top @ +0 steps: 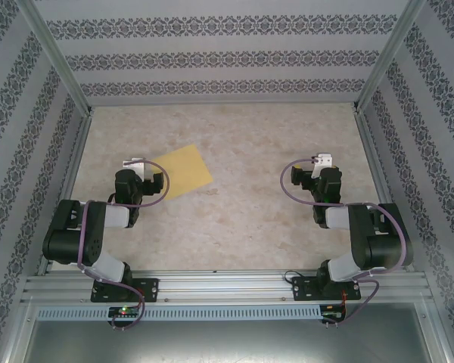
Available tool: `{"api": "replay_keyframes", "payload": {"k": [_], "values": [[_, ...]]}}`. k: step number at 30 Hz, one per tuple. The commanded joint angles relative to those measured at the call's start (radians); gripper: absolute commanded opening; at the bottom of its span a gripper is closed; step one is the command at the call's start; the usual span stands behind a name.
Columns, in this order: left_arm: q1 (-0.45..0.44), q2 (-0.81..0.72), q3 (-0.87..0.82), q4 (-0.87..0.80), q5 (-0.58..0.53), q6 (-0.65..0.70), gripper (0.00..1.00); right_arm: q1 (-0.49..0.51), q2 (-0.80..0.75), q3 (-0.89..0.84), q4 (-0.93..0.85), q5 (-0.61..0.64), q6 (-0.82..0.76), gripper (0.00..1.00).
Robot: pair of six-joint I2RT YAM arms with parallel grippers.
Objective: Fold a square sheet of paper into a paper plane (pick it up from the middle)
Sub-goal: Move the square sheet of paper to the center of the table.
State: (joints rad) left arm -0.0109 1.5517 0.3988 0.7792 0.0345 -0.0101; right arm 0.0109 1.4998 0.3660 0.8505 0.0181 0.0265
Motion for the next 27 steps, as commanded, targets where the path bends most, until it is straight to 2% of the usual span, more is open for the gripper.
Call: {"api": "replay_keyframes", "payload": {"k": [1, 14, 17, 19, 21, 22, 24, 26, 27], "values": [[0.016, 0.01, 0.02, 0.042, 0.015, 0.01, 1.0, 0.01, 0.007, 0.022, 0.033, 0.013, -0.004, 0.98], [0.018, 0.009, 0.018, 0.044, 0.015, 0.01, 1.0, -0.003, 0.007, 0.021, 0.035, -0.011, 0.007, 0.98], [0.018, -0.037, 0.013, 0.011, 0.008, 0.008, 1.0, -0.003, 0.002, 0.022, 0.038, -0.023, 0.001, 0.98], [0.018, -0.131, 0.038, -0.13, -0.016, -0.018, 1.0, 0.022, -0.05, 0.008, 0.011, -0.029, -0.035, 0.98], [0.022, -0.216, 0.121, -0.376, -0.057, -0.11, 1.0, 0.046, -0.12, -0.002, -0.029, 0.003, -0.046, 0.98], [0.022, -0.255, 0.165, -0.49, -0.061, -0.149, 1.0, 0.054, -0.174, 0.019, -0.12, 0.026, -0.03, 0.98], [0.022, -0.309, 0.209, -0.605, -0.068, -0.27, 1.0, 0.06, -0.282, 0.098, -0.384, 0.047, 0.033, 0.98], [0.023, -0.339, 0.269, -0.765, -0.115, -0.455, 1.0, 0.063, -0.368, 0.191, -0.602, 0.04, 0.159, 0.98], [0.025, -0.339, 0.295, -0.818, -0.092, -0.48, 1.0, 0.062, -0.392, 0.229, -0.672, 0.037, 0.225, 0.98]]}}
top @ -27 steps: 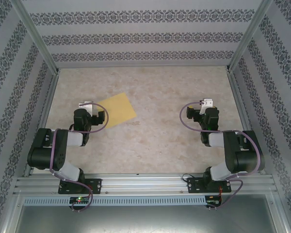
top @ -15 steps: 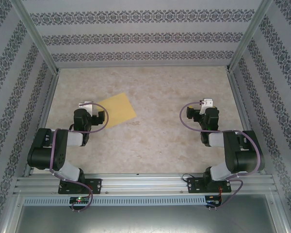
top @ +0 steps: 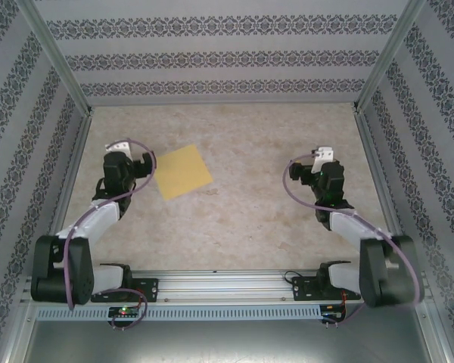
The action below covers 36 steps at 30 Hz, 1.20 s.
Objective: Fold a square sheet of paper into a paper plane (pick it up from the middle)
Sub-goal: Move the square sheet of paper to the center of the table.
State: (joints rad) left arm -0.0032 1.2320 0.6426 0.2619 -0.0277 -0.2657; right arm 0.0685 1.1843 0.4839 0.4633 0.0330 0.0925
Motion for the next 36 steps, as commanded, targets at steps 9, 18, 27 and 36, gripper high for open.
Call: {"api": "replay_keyframes", "payload": {"k": [9, 18, 27, 36], "values": [[-0.066, 0.185, 0.15, -0.386, 0.466, -0.282, 1.0, 0.065, 0.029, 0.263, -0.456, -0.462, 0.524, 0.98], [-0.214, 0.328, 0.23, -0.452, 0.363, -0.264, 1.0, 0.303, 0.217, 0.385, -0.567, -0.4, 0.481, 0.98], [-0.22, 0.539, 0.461, -0.51, 0.351, -0.253, 1.0, 0.375, 0.323, 0.439, -0.574, -0.396, 0.509, 0.98], [-0.253, 0.67, 0.478, -0.506, 0.451, -0.233, 0.98, 0.382, 0.319, 0.406, -0.603, -0.32, 0.525, 0.98]]}}
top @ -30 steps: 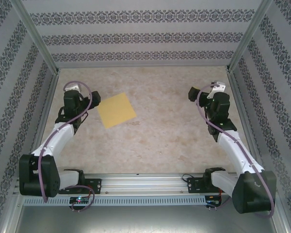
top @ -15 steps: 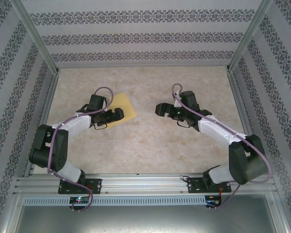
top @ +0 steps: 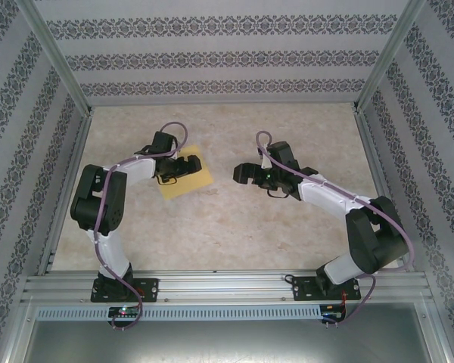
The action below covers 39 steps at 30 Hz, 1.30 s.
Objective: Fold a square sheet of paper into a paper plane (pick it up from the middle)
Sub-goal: Move the square sheet of paper to the center of the table.
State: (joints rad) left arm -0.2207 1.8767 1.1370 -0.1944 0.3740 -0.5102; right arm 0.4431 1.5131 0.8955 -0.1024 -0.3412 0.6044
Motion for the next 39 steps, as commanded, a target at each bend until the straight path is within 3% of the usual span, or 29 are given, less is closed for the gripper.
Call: {"api": "replay_keyframes", "payload": {"k": [1, 9, 15, 19, 23, 26, 30, 34, 39], "values": [[-0.048, 0.025, -0.026, -0.051, 0.054, 0.019, 0.98, 0.003, -0.015, -0.012, -0.05, 0.077, 0.016, 0.98], [-0.186, 0.048, -0.083, 0.006, 0.153, 0.025, 0.98, -0.06, -0.062, -0.066, -0.085, 0.146, 0.067, 0.98], [-0.293, 0.0, -0.075, 0.072, 0.173, -0.024, 0.99, -0.072, -0.088, -0.075, -0.066, 0.088, 0.066, 0.98], [-0.305, -0.155, -0.124, 0.094, 0.008, -0.075, 1.0, -0.034, -0.055, -0.015, -0.065, 0.032, 0.054, 0.95], [-0.276, -0.354, -0.231, 0.037, -0.255, -0.126, 1.0, 0.017, 0.03, 0.07, -0.062, -0.014, 0.05, 0.85], [-0.232, -0.515, -0.361, 0.053, -0.373, -0.182, 1.0, 0.063, 0.14, 0.168, -0.076, -0.057, 0.044, 0.75], [-0.177, -0.689, -0.47, 0.043, -0.419, -0.203, 1.0, 0.109, 0.287, 0.308, -0.145, -0.054, 0.081, 0.66], [-0.161, -0.816, -0.52, 0.005, -0.472, -0.19, 1.0, 0.175, 0.373, 0.371, -0.171, -0.048, 0.088, 0.65], [-0.156, -0.962, -0.611, 0.07, -0.485, -0.187, 1.0, 0.206, 0.428, 0.367, -0.192, -0.025, 0.079, 0.65]]}}
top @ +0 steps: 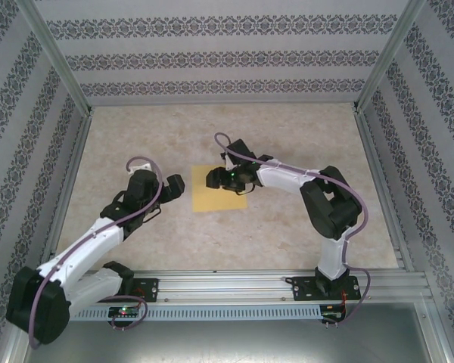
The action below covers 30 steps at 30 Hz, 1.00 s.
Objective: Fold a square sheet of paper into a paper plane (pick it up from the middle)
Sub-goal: Move the square sheet of paper to the center of the table.
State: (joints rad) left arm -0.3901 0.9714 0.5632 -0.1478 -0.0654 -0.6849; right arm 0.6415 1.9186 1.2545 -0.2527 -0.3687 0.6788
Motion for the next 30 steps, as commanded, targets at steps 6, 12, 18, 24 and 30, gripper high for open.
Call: {"api": "replay_keyframes", "payload": {"k": [6, 12, 18, 24, 30], "values": [[0.013, -0.152, -0.104, 0.046, -0.094, -0.036, 1.0, -0.003, 0.034, -0.05, -0.083, 0.021, -0.044, 0.65], [0.016, -0.201, -0.135, 0.056, -0.111, -0.059, 1.0, -0.032, -0.016, -0.131, -0.164, 0.048, -0.188, 0.64], [0.016, -0.178, -0.13, 0.068, -0.088, -0.052, 1.0, -0.085, -0.068, -0.117, -0.232, 0.063, -0.274, 0.64], [0.017, -0.076, -0.07, 0.059, -0.004, -0.011, 1.0, -0.032, -0.147, -0.01, -0.264, 0.153, -0.212, 0.73], [0.016, 0.067, 0.008, 0.011, 0.057, 0.005, 1.0, 0.006, -0.068, 0.131, -0.392, 0.398, -0.252, 0.86]]}}
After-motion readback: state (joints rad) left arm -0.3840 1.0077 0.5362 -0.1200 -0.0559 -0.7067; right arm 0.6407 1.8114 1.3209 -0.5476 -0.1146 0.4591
